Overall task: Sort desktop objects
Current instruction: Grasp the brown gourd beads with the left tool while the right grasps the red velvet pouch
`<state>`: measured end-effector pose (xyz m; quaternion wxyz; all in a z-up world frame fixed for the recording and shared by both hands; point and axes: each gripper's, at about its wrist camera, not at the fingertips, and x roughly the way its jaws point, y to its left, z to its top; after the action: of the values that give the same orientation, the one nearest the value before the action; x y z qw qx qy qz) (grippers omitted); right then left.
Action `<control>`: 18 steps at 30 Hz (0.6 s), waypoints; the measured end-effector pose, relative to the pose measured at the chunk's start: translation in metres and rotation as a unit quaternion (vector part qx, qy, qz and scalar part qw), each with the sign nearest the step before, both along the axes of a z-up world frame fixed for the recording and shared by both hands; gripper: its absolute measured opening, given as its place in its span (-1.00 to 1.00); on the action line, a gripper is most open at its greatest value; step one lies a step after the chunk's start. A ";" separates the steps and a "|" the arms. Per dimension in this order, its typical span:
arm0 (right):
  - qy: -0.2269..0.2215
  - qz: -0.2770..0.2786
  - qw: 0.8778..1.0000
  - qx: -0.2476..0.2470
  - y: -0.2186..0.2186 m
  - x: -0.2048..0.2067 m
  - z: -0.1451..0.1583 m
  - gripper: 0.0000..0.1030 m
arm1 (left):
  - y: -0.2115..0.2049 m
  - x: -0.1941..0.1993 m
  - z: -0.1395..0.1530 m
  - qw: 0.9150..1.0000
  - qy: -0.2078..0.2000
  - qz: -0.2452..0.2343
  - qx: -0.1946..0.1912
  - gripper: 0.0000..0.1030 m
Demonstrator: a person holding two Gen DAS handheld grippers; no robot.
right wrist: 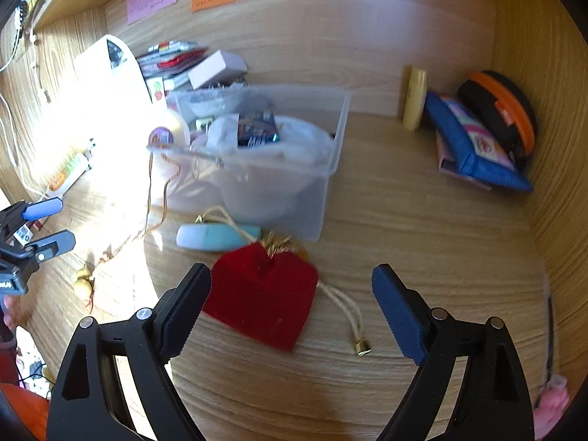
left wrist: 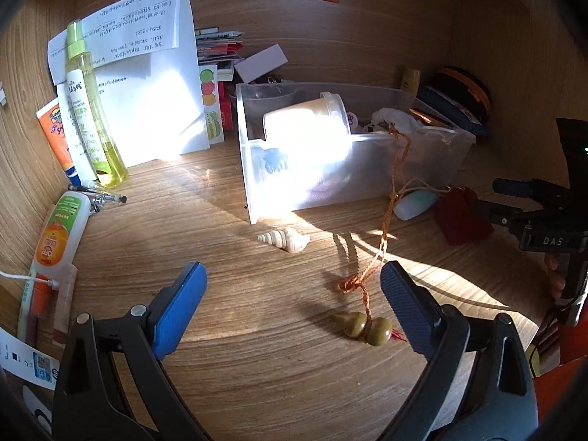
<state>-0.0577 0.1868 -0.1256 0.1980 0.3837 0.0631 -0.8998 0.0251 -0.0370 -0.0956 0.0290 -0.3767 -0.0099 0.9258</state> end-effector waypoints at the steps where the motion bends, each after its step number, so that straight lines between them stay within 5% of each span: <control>1: 0.000 -0.003 1.000 0.008 -0.002 0.000 -0.003 0.70 | 0.001 0.002 -0.001 1.000 -0.002 -0.001 0.003 0.87; 18: -0.027 0.037 0.998 0.043 -0.040 -0.004 -0.020 0.70 | 0.024 0.014 -0.024 0.998 -0.038 -0.046 0.017 0.86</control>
<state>-0.0614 0.1471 -0.1451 0.2159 0.4135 0.1105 -0.8776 0.0389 -0.0127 -0.1192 0.0772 -0.4112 -0.0093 0.9082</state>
